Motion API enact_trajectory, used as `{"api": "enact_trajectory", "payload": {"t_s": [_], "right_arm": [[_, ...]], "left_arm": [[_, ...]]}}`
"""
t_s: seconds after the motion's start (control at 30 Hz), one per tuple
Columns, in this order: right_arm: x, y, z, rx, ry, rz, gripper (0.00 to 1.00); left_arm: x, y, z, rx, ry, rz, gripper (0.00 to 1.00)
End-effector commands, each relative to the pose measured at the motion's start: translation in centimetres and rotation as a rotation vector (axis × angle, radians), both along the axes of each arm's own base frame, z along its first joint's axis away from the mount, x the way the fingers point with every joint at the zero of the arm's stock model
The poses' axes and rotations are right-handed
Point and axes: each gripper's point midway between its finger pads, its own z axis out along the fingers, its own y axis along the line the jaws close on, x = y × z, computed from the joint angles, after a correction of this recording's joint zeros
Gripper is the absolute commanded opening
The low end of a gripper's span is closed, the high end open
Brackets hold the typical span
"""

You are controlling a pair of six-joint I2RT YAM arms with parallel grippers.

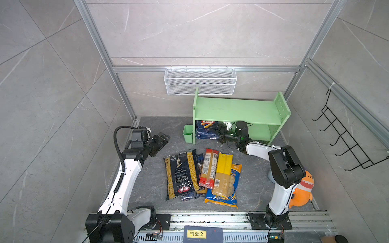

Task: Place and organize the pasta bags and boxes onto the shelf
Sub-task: 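Carry the Barilla box onto the lower shelf tier with the right gripper, then release the box and withdraw the right gripper from the shelf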

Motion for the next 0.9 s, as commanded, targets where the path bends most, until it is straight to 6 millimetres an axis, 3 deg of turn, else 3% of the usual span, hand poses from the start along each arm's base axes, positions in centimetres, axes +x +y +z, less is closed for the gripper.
{"api": "enact_trajectory", "payload": {"t_s": [0.0,0.6,0.87], "right_arm": [[-1.4,-0.2,2.6,-0.008,-0.077,0.02,0.99],[-6.0,-2.3,-0.2,-0.136,0.037,0.031,0.99],[-9.4,-3.5,-1.1,-0.199,0.082,0.045,0.99]], "left_arm": [[0.2,-0.5,0.9,-0.028,-0.046,-0.026,0.89],[-1.0,-1.0,-0.6,-0.076,-0.026,-0.031,0.89],[-2.6,-0.9,-1.7,-0.081,0.008,-0.027,0.88]]}}
